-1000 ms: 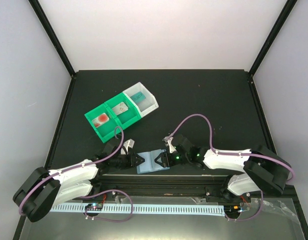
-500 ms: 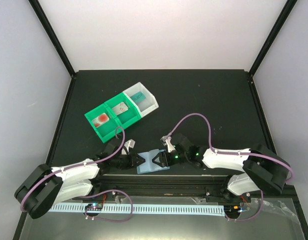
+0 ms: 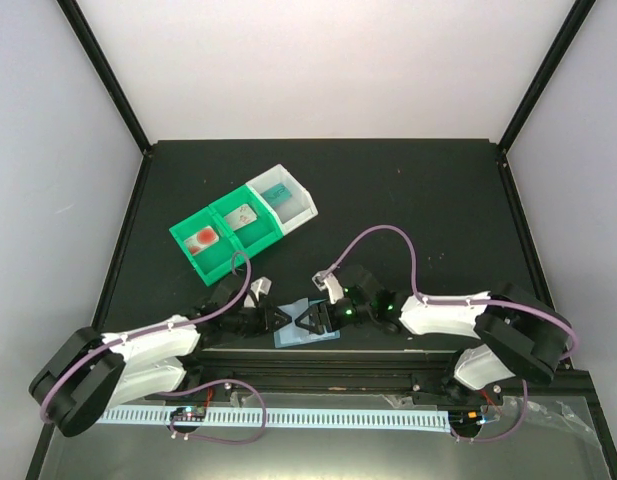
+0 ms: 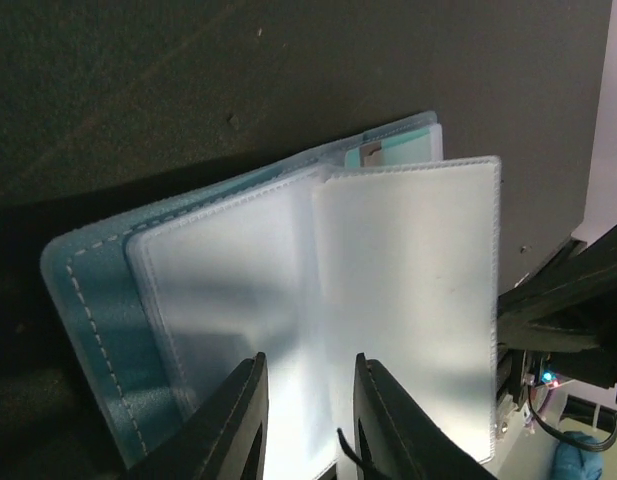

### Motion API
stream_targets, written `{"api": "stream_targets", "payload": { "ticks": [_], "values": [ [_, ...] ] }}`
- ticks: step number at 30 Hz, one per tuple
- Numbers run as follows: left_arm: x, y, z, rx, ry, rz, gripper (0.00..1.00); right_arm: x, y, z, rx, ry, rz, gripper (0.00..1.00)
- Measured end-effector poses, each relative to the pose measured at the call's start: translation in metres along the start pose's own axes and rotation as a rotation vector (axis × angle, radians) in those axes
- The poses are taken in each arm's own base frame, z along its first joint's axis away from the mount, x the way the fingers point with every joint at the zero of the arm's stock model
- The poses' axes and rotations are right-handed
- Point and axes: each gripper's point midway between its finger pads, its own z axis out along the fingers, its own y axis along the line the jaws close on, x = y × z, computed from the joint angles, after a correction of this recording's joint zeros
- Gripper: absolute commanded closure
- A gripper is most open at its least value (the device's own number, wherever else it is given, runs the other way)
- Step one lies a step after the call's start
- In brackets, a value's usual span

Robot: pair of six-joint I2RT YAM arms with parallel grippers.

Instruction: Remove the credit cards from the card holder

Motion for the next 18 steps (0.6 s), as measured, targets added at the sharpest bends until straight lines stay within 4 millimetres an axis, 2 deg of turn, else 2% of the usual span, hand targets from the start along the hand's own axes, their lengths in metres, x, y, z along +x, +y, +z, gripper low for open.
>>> {"api": "stream_targets", "payload": {
  "ticks": [10, 14, 18],
  "values": [
    [-0.023, -0.032, -0.024, 0.007, -0.092, 0.045, 0.66, -0.004, 0.007, 0.007, -0.037, 0.010, -0.010, 0.37],
    [-0.027, -0.031, -0.035, -0.003, -0.131, 0.039, 0.66, -0.013, 0.018, 0.010, -0.076, -0.004, -0.020, 0.37],
    [-0.030, -0.030, -0.043, -0.007, -0.159, 0.029, 0.63, -0.014, 0.025, 0.017, -0.135, 0.008, 0.004, 0.37]
  ]
}}
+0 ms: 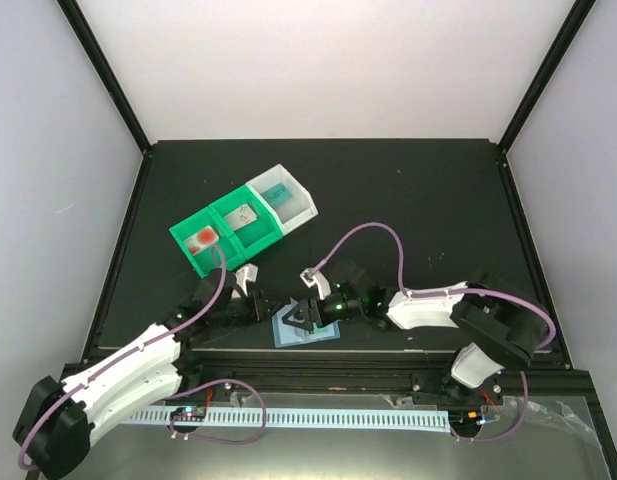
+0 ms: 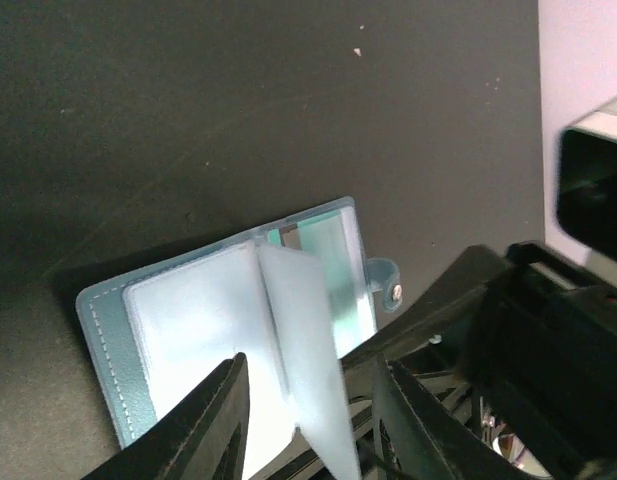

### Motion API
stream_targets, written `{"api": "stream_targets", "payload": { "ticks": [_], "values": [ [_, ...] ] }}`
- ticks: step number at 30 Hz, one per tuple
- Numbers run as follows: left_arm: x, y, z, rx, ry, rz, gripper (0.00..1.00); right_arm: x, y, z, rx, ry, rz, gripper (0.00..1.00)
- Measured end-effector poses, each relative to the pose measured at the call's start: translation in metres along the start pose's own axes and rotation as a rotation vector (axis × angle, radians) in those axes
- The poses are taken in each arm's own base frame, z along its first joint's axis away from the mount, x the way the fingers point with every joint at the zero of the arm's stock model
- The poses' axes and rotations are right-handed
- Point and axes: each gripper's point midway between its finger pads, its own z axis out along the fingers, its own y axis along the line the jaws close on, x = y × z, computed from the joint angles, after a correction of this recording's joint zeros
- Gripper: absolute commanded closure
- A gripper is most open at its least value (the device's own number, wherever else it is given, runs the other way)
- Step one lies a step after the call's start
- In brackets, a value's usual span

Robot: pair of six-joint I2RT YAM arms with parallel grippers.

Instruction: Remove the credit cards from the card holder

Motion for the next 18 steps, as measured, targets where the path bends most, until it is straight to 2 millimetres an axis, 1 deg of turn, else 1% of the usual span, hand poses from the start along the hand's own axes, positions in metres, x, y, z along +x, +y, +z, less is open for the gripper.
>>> {"api": "stream_targets", "payload": {
  "ticks": [4, 7, 9, 12, 15, 16, 18],
  "values": [
    [-0.001, -0.006, -0.003, 0.027, -0.003, 0.008, 0.57, 0.004, -0.003, 0.007, -0.024, 0.018, 0.032, 0.37],
    [0.002, -0.009, -0.002, 0.047, 0.018, 0.013, 0.56, 0.004, -0.002, 0.007, -0.031, 0.023, 0.037, 0.38],
    [0.004, -0.013, 0.000, 0.067, 0.035, 0.018, 0.56, 0.003, 0.000, 0.005, -0.029, 0.019, 0.029, 0.40],
    [0.006, -0.019, 0.002, 0.098, 0.054, 0.025, 0.56, 0.000, -0.001, -0.003, 0.007, 0.004, 0.010, 0.49],
    [0.008, -0.027, 0.004, 0.130, 0.069, 0.041, 0.60, 0.000, -0.009, -0.009, 0.067, -0.006, -0.005, 0.60],
    [0.009, -0.029, 0.004, 0.138, 0.072, 0.046, 0.61, 0.000, -0.012, -0.010, 0.082, -0.007, -0.008, 0.62],
    [0.009, -0.033, 0.004, 0.152, 0.072, 0.054, 0.63, 0.001, -0.016, -0.010, 0.098, -0.005, -0.007, 0.64]
  ]
}}
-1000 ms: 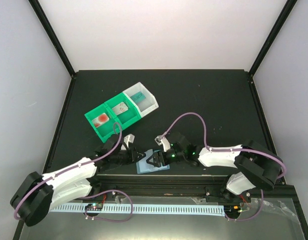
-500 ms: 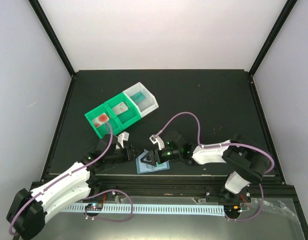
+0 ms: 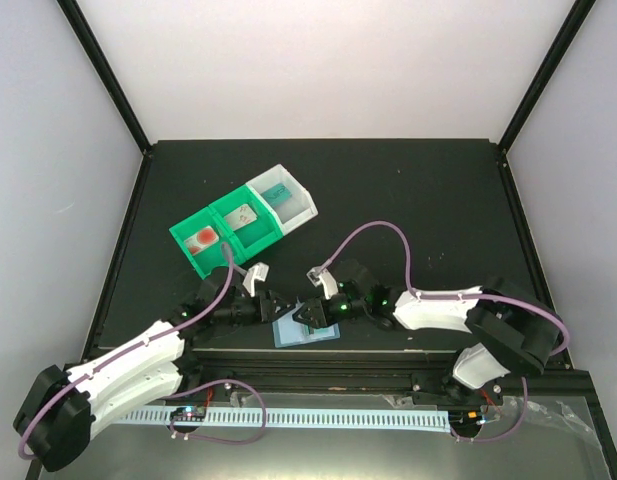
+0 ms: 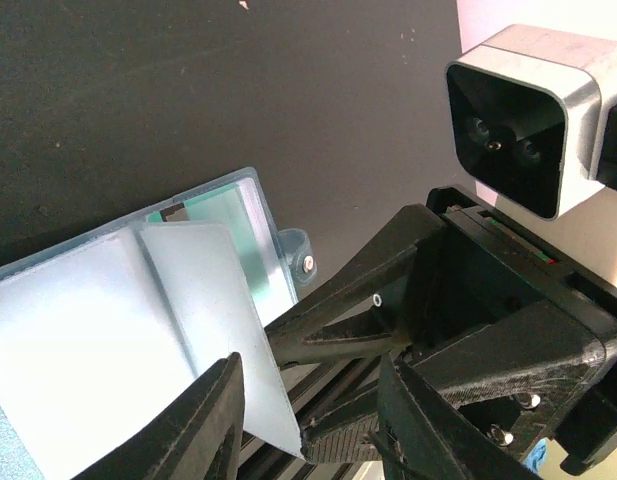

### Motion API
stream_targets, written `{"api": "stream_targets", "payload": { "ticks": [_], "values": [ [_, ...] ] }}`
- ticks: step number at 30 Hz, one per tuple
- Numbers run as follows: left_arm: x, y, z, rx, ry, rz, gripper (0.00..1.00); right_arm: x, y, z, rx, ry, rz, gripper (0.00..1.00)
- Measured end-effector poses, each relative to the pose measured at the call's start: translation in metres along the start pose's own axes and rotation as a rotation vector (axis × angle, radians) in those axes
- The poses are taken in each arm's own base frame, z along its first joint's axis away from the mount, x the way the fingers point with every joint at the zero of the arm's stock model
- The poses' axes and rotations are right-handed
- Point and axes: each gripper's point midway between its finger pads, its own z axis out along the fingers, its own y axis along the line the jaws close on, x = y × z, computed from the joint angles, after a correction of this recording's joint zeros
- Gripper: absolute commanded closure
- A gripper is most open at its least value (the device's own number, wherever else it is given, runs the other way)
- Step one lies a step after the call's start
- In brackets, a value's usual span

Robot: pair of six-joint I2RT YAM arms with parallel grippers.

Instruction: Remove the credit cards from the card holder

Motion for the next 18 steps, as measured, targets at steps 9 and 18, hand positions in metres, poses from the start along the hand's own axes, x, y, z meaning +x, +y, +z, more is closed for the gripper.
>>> {"api": "stream_targets", "payload": {
  "ticks": [9, 18],
  "values": [
    [-0.002, 0.010, -0.001, -0.049, -0.027, -0.051, 0.62, 0.008, -0.007, 0.014, -0.041, 0.008, 0.047, 0.47],
    [-0.007, 0.001, -0.004, -0.006, -0.057, -0.064, 0.62, 0.021, -0.009, 0.032, -0.070, 0.043, 0.055, 0.46]
  ]
}}
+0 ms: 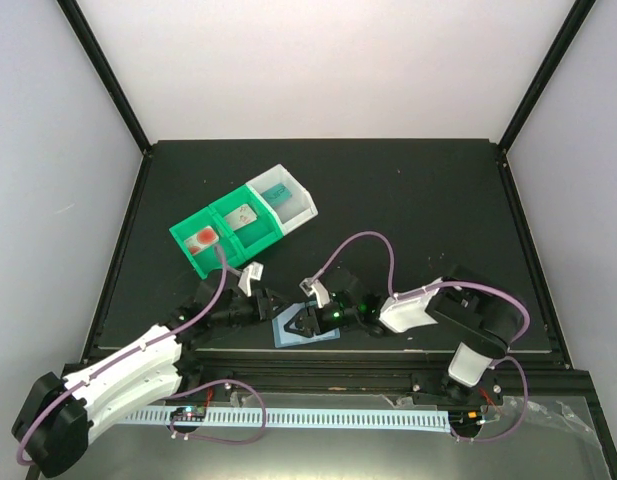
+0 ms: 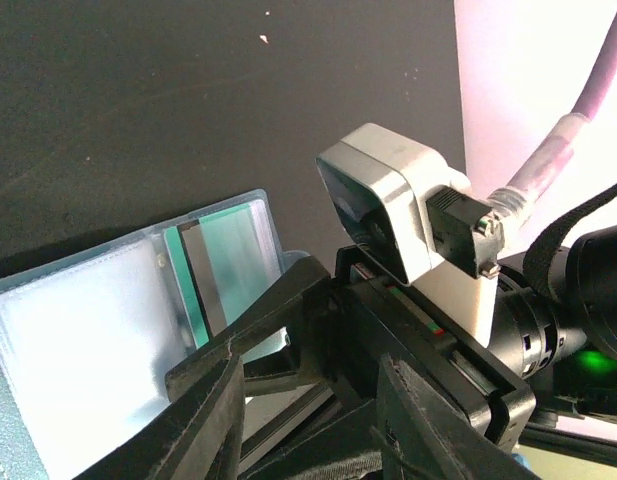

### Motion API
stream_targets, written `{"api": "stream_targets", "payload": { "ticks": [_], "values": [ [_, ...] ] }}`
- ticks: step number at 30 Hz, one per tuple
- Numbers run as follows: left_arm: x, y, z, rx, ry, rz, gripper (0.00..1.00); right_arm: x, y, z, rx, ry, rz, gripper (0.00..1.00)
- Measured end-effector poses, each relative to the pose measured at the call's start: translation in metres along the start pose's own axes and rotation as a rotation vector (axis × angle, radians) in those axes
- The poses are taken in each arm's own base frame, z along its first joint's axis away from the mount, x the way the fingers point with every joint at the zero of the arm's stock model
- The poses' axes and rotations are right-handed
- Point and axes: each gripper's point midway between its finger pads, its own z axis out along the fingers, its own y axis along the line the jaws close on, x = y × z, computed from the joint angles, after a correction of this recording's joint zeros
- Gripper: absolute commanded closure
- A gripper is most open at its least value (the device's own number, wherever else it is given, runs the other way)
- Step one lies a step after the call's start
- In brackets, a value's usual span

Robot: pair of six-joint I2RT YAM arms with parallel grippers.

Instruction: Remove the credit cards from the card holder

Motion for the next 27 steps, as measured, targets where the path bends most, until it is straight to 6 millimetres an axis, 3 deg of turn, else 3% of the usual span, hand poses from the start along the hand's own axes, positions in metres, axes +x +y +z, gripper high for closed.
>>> {"api": "stream_targets", "payload": {
  "ticks": [7, 11, 18, 20, 27],
  "values": [
    [0.007, 0.012, 0.006, 0.002, 0.016, -0.031, 0.66, 0.001, -0.004, 0.001, 0.019, 0.001, -0.010, 0.43],
    [0.011, 0.011, 0.015, 0.020, 0.058, -0.039, 0.68, 0.001, -0.003, -0.009, 0.050, -0.011, -0.039, 0.44],
    [0.016, 0.019, 0.029, 0.015, 0.106, -0.064, 0.71, -0.012, 0.003, -0.039, 0.141, -0.097, -0.113, 0.63],
    [0.016, 0.021, 0.032, 0.013, 0.110, -0.070, 0.71, -0.016, 0.001, -0.048, 0.180, -0.124, -0.125, 0.65],
    [0.020, 0.027, 0.044, 0.014, 0.129, -0.079, 0.70, -0.012, -0.029, -0.059, 0.307, -0.134, -0.091, 0.69]
  ]
}}
